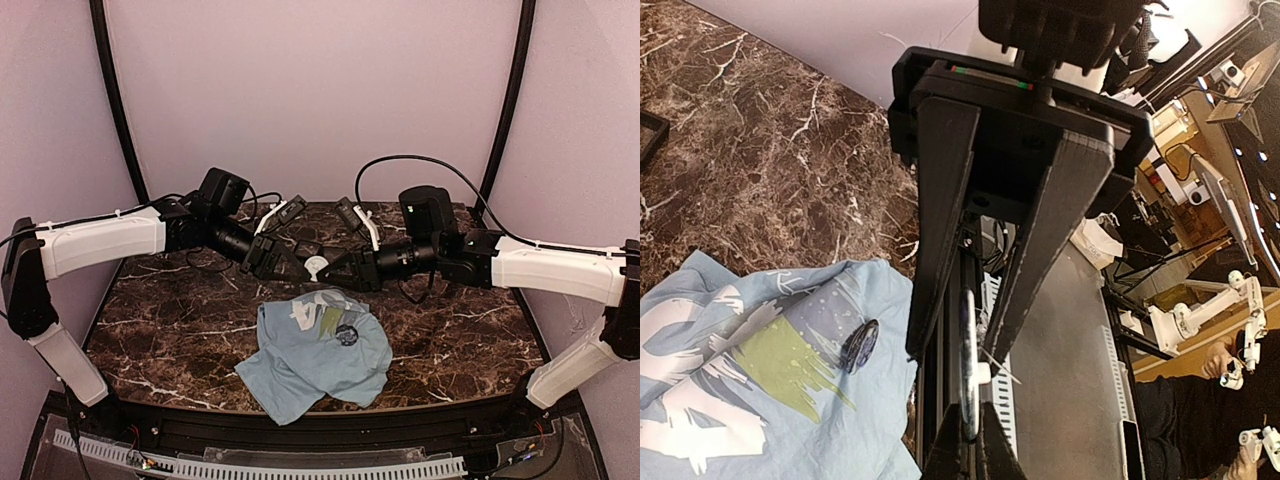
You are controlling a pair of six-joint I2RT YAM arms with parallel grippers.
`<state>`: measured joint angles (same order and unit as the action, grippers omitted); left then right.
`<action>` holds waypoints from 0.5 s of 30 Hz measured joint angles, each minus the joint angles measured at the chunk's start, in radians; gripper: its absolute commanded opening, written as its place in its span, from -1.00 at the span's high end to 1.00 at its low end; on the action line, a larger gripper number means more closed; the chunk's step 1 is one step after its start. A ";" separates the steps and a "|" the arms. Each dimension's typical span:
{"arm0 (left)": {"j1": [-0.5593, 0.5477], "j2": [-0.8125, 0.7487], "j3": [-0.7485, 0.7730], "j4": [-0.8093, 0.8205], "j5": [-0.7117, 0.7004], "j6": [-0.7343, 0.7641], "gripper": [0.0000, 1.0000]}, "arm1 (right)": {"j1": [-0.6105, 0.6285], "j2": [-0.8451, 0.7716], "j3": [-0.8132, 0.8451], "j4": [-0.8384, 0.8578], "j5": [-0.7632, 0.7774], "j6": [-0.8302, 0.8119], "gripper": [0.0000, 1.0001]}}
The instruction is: Remove the brooch from the garment
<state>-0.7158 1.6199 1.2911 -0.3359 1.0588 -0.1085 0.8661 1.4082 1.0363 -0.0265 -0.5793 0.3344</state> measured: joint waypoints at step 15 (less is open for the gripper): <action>-0.008 0.000 0.000 -0.007 -0.005 0.029 0.98 | 0.000 0.002 0.002 0.000 -0.007 0.001 0.67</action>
<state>-0.7235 1.6199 1.2911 -0.3431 1.0534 -0.0799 0.8661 1.4105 1.0382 -0.0261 -0.5865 0.3351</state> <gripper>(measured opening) 0.021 0.168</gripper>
